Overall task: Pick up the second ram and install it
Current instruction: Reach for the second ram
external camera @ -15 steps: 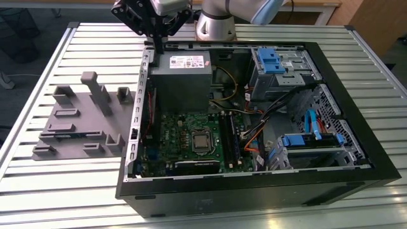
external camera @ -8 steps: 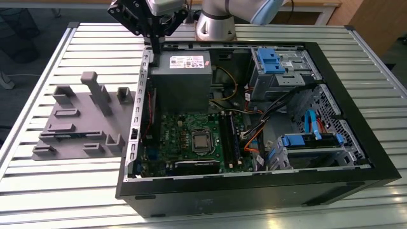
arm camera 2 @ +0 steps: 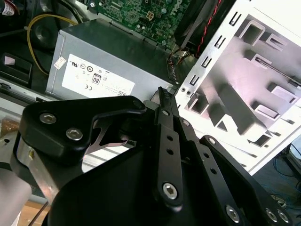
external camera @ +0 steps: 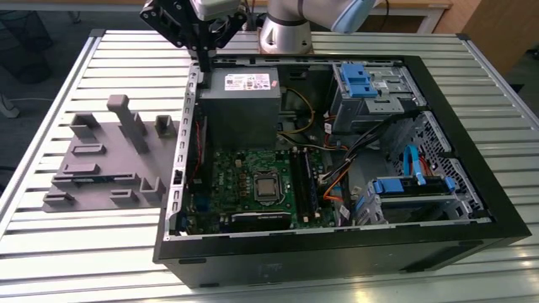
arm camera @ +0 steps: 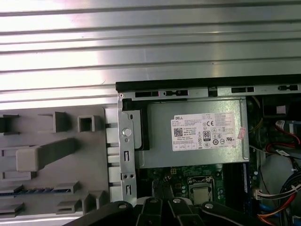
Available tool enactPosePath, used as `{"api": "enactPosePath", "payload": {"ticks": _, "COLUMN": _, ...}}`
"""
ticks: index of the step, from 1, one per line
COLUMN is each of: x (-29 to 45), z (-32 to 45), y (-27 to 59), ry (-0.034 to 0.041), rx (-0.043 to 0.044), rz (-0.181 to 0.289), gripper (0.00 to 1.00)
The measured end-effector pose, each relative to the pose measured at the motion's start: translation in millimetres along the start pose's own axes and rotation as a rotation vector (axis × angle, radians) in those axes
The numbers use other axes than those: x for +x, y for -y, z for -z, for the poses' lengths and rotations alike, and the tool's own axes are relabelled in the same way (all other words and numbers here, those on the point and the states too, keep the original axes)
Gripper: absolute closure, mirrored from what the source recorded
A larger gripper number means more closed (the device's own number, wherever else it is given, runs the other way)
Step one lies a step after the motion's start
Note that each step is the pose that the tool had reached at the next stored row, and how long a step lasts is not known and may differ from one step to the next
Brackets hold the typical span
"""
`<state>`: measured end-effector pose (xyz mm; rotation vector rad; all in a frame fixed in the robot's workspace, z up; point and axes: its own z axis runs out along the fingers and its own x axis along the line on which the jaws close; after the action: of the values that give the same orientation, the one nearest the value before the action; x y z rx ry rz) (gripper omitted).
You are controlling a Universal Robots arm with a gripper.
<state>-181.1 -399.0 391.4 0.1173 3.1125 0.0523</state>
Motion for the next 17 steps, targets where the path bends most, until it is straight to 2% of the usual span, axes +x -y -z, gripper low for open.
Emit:
{"api": "enactPosePath", "payload": {"ticks": 6, "x": 5.2, "z": -0.2, "y": 0.3, "ry": -0.0013, "rx": -0.0006, "rz": 0.03, "gripper": 0.89}}
{"api": "enactPosePath", "payload": {"ticks": 17, "x": 24.5, "z": -0.1, "y": 1.8, "ry": -0.0016, "rx": -0.0006, "rz": 0.032, "gripper": 0.89}}
